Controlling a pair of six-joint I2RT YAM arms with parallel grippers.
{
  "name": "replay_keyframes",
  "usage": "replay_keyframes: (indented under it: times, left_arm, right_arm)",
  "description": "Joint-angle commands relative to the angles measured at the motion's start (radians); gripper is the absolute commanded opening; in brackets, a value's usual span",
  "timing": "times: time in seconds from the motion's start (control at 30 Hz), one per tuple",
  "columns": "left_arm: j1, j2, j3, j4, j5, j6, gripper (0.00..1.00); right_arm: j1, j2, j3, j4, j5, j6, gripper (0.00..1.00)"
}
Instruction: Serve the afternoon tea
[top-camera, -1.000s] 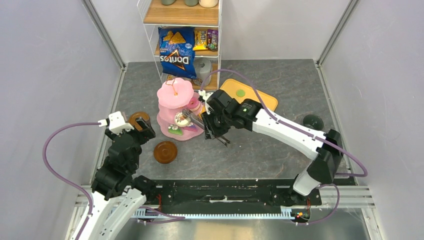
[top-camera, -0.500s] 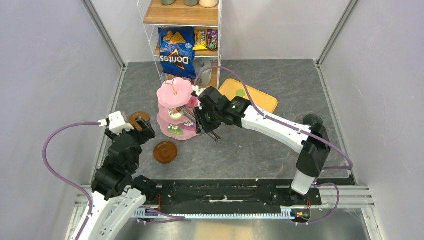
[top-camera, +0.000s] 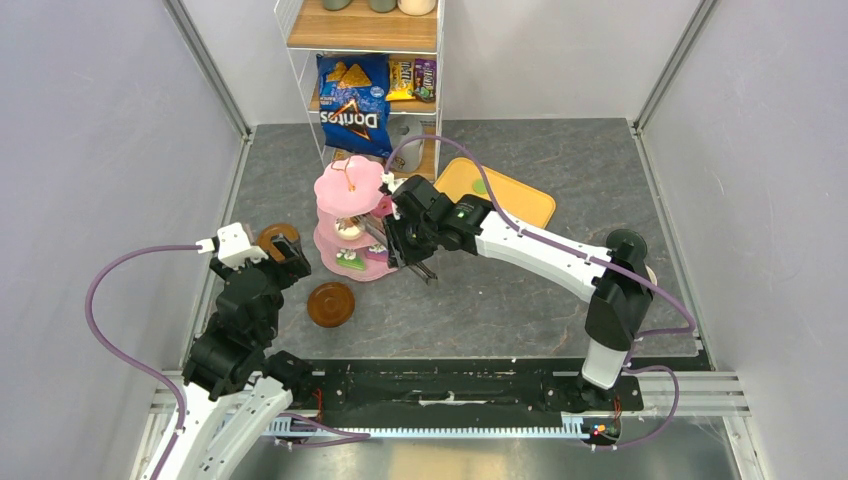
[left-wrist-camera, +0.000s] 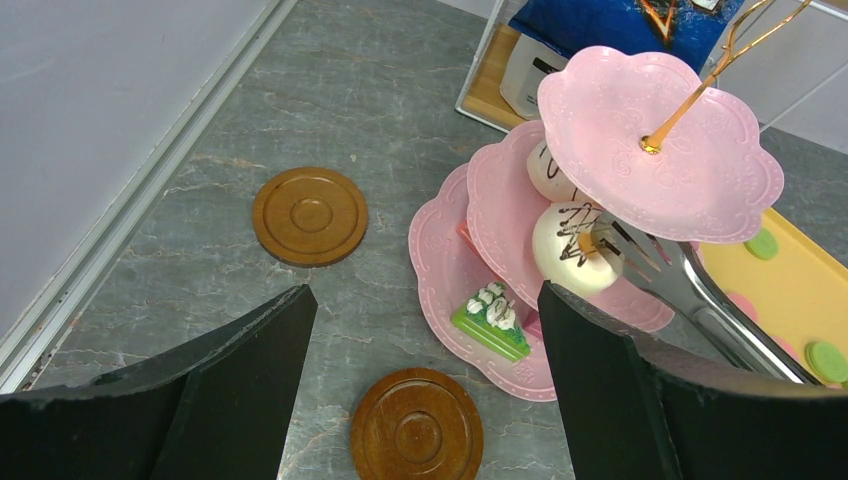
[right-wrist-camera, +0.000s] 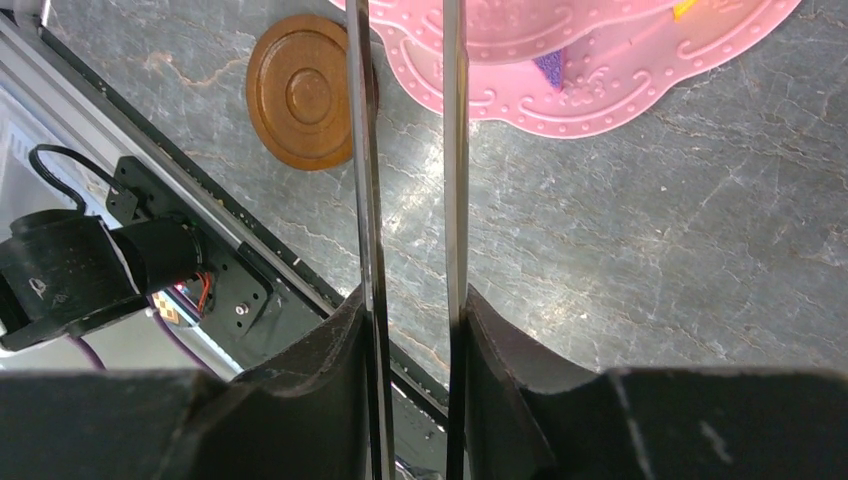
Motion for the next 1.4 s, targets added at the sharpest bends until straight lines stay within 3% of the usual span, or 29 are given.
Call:
replay_keyframes:
  times: [0.0, 0.23, 0.6, 1.1, 1.37]
  left_arm:
    - [0.006, -0.002, -0.003, 0.029, -0.019, -0.021, 0.9]
    - [0.007, -0.004, -0.003, 0.029, -0.019, -0.021, 0.9]
    - [0.006, -0.005, -0.003, 0.028, -0.019, -0.022, 0.9]
    - [0.006, -0.001, -0.003, 0.026, -0.018, -0.022, 0.9]
    - [0.006, 0.002, -0.002, 0.027, -0.015, -0.023, 0.9]
  right_arm:
    - [0.005, 0.005, 0.016, 0.081, 0.015, 0.014, 0.4]
    - [0.006, 0.0, 0.01, 0.083, -0.002, 0.015, 0.46]
    - [0.006, -0.003, 0.002, 0.061, -0.037, 0.013, 0.48]
    - [-0.006, -0.243, -0.108, -0.165, 0.052, -0.098, 0.52]
    - [-0.191, -0.368, -0.198, -0.283, 0.117, -0.146, 0.54]
